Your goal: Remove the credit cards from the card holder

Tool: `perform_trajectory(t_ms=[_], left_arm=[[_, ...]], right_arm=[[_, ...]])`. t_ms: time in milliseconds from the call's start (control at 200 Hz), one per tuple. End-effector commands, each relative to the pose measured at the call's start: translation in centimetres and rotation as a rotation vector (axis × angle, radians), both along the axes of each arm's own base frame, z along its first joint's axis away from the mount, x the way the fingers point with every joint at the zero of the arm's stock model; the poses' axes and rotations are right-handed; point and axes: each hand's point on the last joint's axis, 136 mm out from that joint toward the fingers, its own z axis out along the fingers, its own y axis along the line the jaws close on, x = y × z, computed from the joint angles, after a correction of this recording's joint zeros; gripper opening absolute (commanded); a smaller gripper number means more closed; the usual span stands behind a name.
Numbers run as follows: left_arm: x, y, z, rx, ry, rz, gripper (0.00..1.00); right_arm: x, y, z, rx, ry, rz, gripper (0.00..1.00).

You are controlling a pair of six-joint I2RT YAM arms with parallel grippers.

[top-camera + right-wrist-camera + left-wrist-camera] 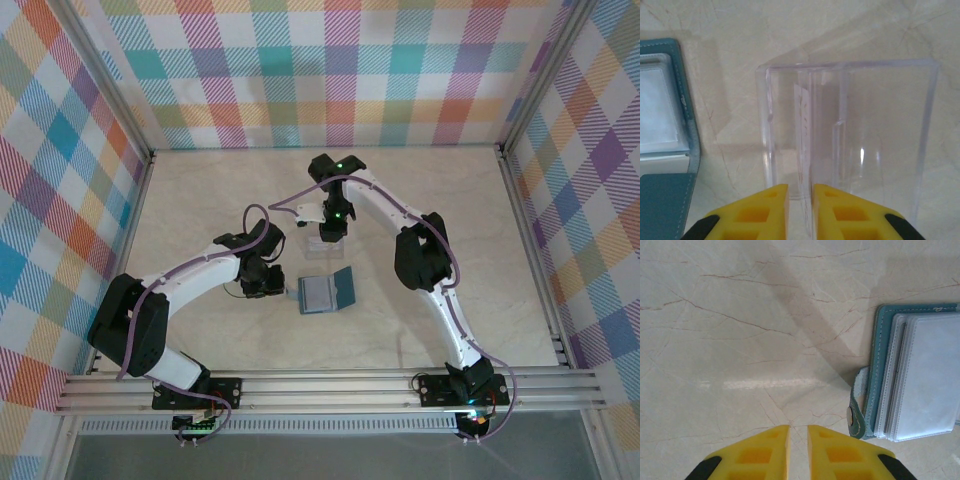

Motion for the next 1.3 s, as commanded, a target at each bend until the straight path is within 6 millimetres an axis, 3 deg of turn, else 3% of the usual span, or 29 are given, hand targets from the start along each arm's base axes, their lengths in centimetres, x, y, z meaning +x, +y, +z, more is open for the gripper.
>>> perform_trajectory(t_ms=[0, 375, 650, 760, 1060, 1295], left_arm=[[0.0, 0.3, -0.1, -0.003, 0.009, 0.017, 0.17], [0.0, 0.3, 0.1, -0.003, 0.001, 0.012, 0.17], [-0.2, 0.5, 0.0, 0.0, 0.0, 0.013, 0.17], [-0.2, 0.6, 0.1, 0.002, -0.001, 0.014, 0.17], [-0.2, 0.5, 0.4, -0.009, -0.01, 0.012, 0.17], [0.1, 0.0, 0.9, -0.037, -0.026, 0.009, 0.17]], right_arm=[[0.9, 0.6, 2.3, 0.046, -0.063, -0.015, 0.24], [2.5, 1.3, 3.6, 0.081, -0.177, -0.027, 0.3], [2.6, 1.6, 0.7, 0.05, -0.16, -0.026, 0.33], [2.3, 1.8, 0.4, 0.05, -0.152, -0.019, 0.33], [2.2, 2.0, 2.5, 0.08, -0.176, -0.025, 0.4], [2.9, 2.1, 5.6, 0.156, -0.258, -0.127, 0.45]])
